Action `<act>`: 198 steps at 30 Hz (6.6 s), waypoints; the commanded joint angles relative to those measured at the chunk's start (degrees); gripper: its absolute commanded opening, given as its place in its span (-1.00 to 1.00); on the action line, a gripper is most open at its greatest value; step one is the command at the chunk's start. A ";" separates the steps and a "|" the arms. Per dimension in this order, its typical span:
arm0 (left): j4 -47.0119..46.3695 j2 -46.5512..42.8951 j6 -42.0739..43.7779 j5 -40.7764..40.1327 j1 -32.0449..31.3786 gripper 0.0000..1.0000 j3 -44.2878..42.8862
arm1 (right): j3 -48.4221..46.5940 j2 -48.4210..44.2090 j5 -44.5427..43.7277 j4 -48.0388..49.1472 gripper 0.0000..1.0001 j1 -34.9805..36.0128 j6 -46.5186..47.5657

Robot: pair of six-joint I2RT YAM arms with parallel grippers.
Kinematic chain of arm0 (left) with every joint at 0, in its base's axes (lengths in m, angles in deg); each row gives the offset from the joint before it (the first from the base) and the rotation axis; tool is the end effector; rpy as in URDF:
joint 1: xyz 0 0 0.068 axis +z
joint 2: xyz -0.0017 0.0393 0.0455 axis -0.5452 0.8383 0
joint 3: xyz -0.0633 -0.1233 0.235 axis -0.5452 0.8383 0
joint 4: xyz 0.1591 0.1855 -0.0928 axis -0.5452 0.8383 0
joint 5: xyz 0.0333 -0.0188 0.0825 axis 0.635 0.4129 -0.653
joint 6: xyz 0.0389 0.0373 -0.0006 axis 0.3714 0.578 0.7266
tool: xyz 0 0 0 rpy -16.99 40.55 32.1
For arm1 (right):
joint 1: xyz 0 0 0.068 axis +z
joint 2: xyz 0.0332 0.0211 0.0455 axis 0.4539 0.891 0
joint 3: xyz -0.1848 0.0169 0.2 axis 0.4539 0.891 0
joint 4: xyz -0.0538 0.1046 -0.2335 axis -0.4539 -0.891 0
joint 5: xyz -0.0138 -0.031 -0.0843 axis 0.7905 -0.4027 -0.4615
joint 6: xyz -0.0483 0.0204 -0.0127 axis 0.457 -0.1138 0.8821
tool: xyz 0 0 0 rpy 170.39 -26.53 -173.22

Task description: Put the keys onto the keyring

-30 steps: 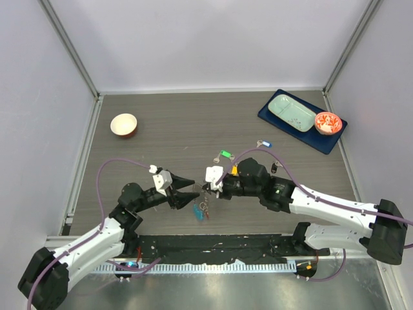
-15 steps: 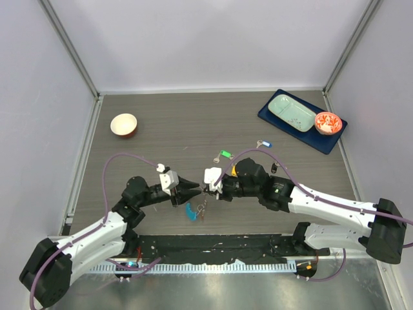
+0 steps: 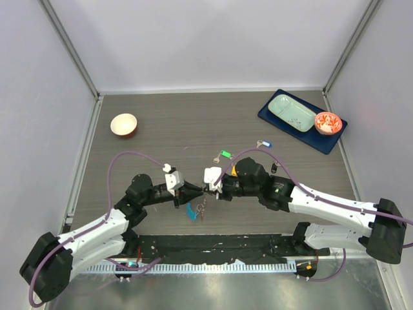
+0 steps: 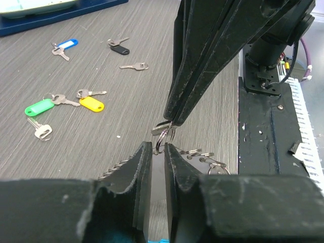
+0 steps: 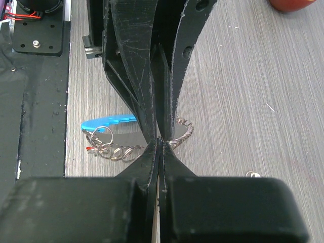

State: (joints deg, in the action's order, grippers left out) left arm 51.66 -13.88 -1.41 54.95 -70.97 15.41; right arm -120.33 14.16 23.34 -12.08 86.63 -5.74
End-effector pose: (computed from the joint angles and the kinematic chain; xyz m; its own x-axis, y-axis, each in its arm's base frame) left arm 0.1286 -0.1285 0.2067 -0.0908 0.0335 -0.9953 0.9685 0.2357 -0.0805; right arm 0.1182 0.2225 0.2801 0.2124 -0.4142 -0.8851 -0.9591 0.0852 -0.2700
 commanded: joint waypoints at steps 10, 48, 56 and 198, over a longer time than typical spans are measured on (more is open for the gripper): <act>1.90 -2.51 0.93 -8.94 -3.37 -0.74 -1.83 | -2.46 -0.22 0.76 3.14 -0.99 0.30 -0.45; -10.41 -18.52 -21.58 -31.27 -5.75 -1.00 7.13 | 8.52 -8.22 -12.85 19.74 -0.45 1.89 -10.47; -6.98 -18.34 -20.70 -31.36 -5.75 -1.00 5.73 | 6.86 -4.11 -19.34 25.11 0.01 4.25 -15.22; 6.30 -10.95 -8.39 -21.42 -5.75 -1.00 -0.96 | -0.45 0.31 -14.53 2.61 -0.98 5.05 3.24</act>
State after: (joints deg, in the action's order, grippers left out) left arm 59.96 -21.20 -9.28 37.05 -76.85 14.33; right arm -121.51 17.57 10.23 -12.38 91.46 -1.43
